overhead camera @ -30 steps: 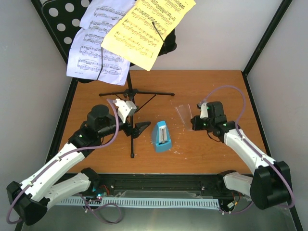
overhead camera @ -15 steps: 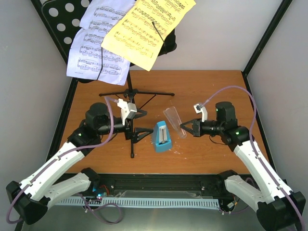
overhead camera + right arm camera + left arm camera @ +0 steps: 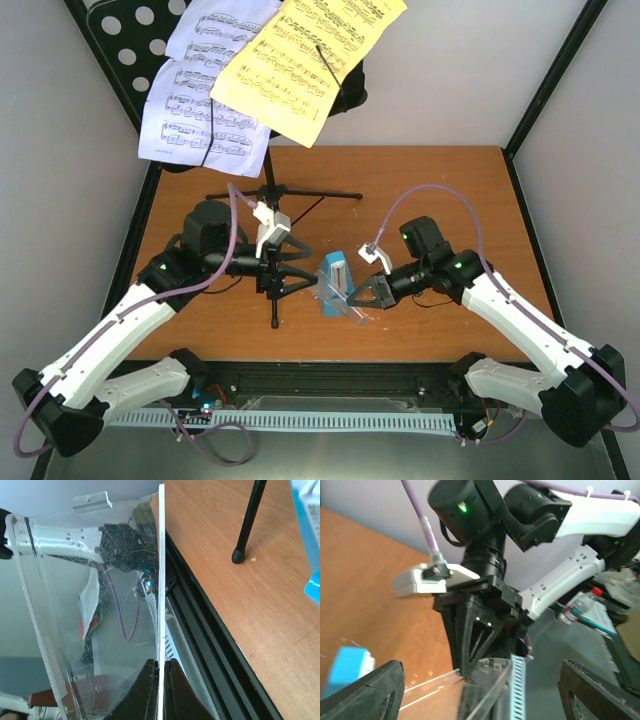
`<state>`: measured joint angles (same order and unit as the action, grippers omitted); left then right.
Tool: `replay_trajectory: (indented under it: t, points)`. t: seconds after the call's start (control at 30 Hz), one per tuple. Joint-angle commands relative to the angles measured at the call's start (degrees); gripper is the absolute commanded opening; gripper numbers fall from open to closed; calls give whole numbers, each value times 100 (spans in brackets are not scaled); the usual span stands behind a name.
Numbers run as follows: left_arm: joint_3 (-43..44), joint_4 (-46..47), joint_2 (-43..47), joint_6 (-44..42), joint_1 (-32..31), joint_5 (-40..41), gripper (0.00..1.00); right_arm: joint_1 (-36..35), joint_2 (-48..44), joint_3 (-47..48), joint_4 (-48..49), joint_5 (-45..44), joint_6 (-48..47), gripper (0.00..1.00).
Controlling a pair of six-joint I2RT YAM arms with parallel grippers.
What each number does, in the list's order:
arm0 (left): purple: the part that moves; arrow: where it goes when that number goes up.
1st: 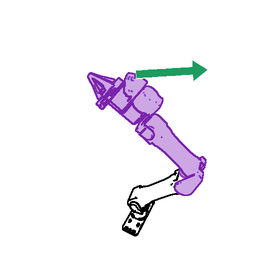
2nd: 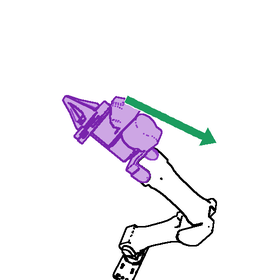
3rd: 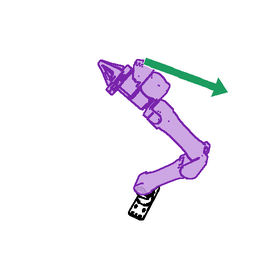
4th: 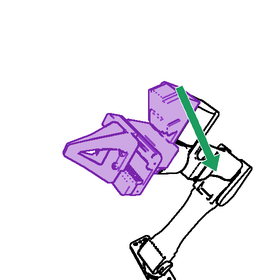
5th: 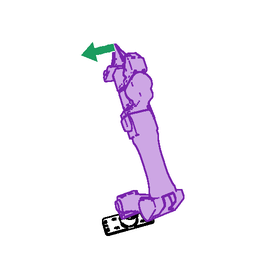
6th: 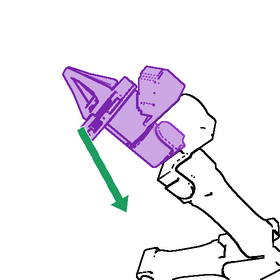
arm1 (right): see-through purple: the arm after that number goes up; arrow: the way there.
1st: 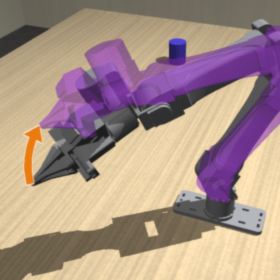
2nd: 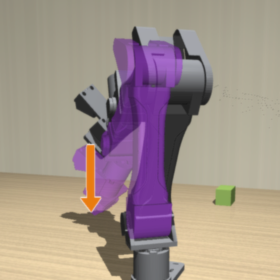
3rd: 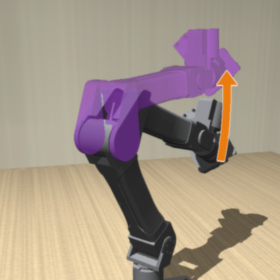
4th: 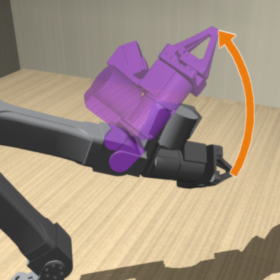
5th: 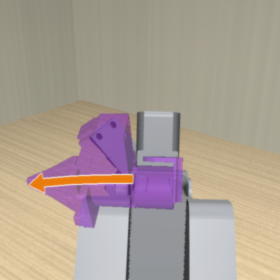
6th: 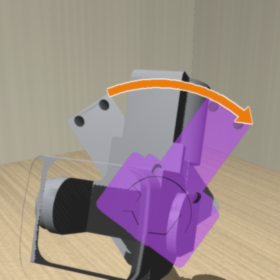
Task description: Pack up the instrument practice props
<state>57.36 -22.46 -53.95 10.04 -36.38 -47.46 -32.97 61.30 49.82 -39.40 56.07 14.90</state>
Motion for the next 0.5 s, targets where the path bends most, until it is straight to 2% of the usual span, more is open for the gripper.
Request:
replay_trajectory:
  t: [0.0, 0.17, 0.37, 0.47]
  points:
    - [-122, -549, -186, -185, 28, -850, 81, -148, 228, 1, -415, 315, -447, 3]
    - [-137, -781, -437, -439, 31, -1105, 57, -239, 431, -12, -587, 370, -633, 3]
    - [-244, -926, -594, -619, 17, -1210, 40, -275, 500, -34, -670, 527, -761, 3]
    - [-293, -896, -584, -641, 18, -1380, 36, -287, 532, -38, -718, 549, -811, 3]
